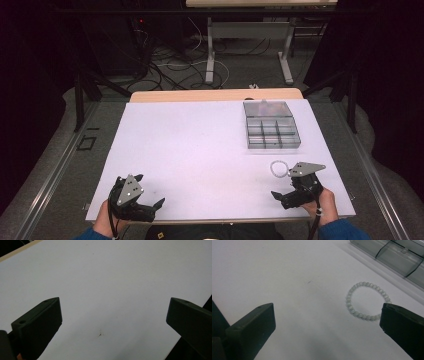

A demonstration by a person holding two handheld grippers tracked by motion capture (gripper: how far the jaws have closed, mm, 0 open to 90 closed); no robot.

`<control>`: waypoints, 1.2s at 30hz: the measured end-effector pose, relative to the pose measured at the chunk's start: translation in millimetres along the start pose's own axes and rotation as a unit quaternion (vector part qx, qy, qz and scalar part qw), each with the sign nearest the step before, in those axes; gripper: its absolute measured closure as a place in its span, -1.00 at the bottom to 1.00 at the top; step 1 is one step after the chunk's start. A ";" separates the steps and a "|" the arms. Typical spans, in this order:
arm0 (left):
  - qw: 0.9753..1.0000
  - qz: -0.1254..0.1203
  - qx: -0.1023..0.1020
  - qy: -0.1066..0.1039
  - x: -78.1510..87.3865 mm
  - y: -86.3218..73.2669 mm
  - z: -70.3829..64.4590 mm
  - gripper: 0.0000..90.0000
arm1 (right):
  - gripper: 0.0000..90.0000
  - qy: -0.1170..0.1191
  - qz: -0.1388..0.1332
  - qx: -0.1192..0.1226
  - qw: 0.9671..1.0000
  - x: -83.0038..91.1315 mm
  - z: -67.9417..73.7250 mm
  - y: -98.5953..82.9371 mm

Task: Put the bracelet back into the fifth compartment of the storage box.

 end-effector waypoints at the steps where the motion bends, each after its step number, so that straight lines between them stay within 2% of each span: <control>1: 1.000 0.001 -0.006 0.002 0.1 0.0 1.1 -0.99 | -1.00 0.000 0.006 -0.004 1.000 -1.3 -1.1 -0.6; 3: 1.000 0.003 -0.005 0.001 0.2 -0.1 0.8 -0.99 | -1.00 0.000 0.008 -0.001 1.000 -2.4 -2.9 -0.8; 6: 1.000 0.003 -0.002 -0.002 -0.3 -0.3 -0.2 -0.99 | -1.00 0.001 0.005 -0.012 1.000 -6.7 -4.5 0.0; 8: 1.000 0.003 -0.001 -0.001 -0.3 -0.2 0.1 -1.00 | -1.00 0.002 0.004 -0.006 1.000 -8.4 -6.0 0.4; 11: 1.000 0.003 0.000 -0.001 -0.4 -0.2 0.2 -1.00 | -1.00 0.000 0.008 -0.015 1.000 -11.7 -6.8 0.3; 13: 1.000 0.003 -0.001 -0.001 -0.7 -0.2 -0.1 -1.00 | -1.00 0.003 0.013 -0.011 1.000 -13.8 -8.3 0.1; 14: 1.000 0.003 -0.007 0.001 -0.4 -0.2 0.9 -1.00 | -1.00 0.000 0.011 -0.016 1.000 -15.3 -8.7 0.6; 15: 1.000 0.005 -0.006 0.000 -0.4 -0.7 0.3 -1.00 | -1.00 0.000 0.018 -0.015 1.000 -15.6 -9.8 0.4; 21: 1.000 0.006 0.000 -0.004 -0.6 -1.3 -0.5 -1.00 | -1.00 0.001 0.023 -0.024 0.999 -22.1 -14.3 2.3; 22: 1.000 0.005 -0.007 0.001 -0.4 -0.7 0.9 -1.00 | -0.99 0.002 0.018 -0.027 0.999 -23.8 -15.0 2.8; 24: 1.000 0.006 -0.002 -0.004 -0.5 -1.3 -0.9 -1.00 | -0.95 0.000 0.017 -0.028 0.999 -25.3 -18.2 2.4; 30: 1.000 0.009 -0.005 -0.003 -0.2 -1.8 -1.0 -1.00 | -0.79 0.001 0.022 -0.039 0.999 -29.7 -21.7 1.1; 32: 1.000 0.008 -0.004 -0.003 -0.4 -1.6 -1.0 -1.00 | -0.66 -0.001 0.024 -0.043 0.999 -32.7 -24.8 0.3; 36: 1.000 0.005 -0.003 -0.002 -1.5 -1.0 -1.0 -1.00 | -0.55 -0.001 0.025 -0.045 0.999 -36.1 -27.7 -0.1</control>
Point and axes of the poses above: each handheld gripper's, and its own axes: x roughly backward along the jaws, y roughly out of its top, z roughly to its left, the point moved 9 cm from there along -x, roughly forward along the jaws, and after that the axes turned 4 degrees about -z, right-handed, at the moved point
